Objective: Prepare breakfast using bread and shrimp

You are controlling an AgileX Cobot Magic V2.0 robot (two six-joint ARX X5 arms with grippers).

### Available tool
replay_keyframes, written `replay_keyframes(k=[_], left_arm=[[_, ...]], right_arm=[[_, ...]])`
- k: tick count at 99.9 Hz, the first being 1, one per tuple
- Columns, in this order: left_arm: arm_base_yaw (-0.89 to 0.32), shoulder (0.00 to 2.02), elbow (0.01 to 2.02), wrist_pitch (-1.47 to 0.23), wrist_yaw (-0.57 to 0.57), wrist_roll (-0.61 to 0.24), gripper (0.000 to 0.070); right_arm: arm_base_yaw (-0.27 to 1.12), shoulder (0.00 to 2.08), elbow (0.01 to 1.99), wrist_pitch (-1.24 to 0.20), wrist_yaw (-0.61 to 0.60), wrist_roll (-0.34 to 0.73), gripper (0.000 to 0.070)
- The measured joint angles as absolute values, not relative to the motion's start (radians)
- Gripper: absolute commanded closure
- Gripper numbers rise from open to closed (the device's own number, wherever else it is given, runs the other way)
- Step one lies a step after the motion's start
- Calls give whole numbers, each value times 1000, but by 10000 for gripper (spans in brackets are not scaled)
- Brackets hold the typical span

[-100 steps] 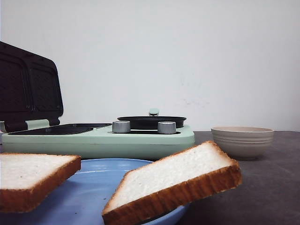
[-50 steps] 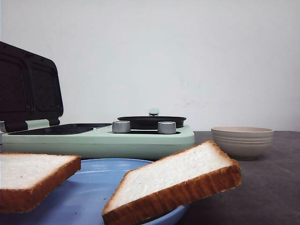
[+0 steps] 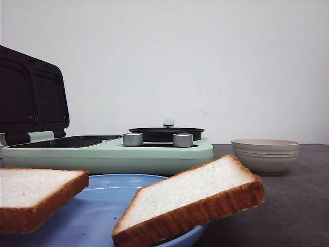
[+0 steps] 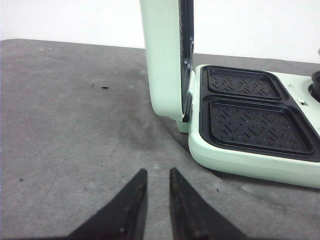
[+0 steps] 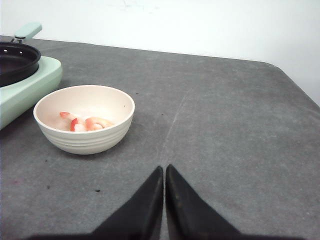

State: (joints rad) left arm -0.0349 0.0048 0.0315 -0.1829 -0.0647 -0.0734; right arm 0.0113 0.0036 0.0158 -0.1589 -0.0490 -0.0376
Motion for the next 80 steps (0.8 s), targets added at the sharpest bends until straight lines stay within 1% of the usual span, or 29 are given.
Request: replay_keyframes(k=[59,72,80], left_arm=[[-35,5,31,-183,-65,-73,696],[-35,5,31,-183,-73,-39,696],[-35,5,31,-183,-73,-33,696]], right_arm=[[11,4,16,-159,-49,-38,700],[11,4,16,-159,-49,-38,700],[11,3,16,-159,-49,-38,700]])
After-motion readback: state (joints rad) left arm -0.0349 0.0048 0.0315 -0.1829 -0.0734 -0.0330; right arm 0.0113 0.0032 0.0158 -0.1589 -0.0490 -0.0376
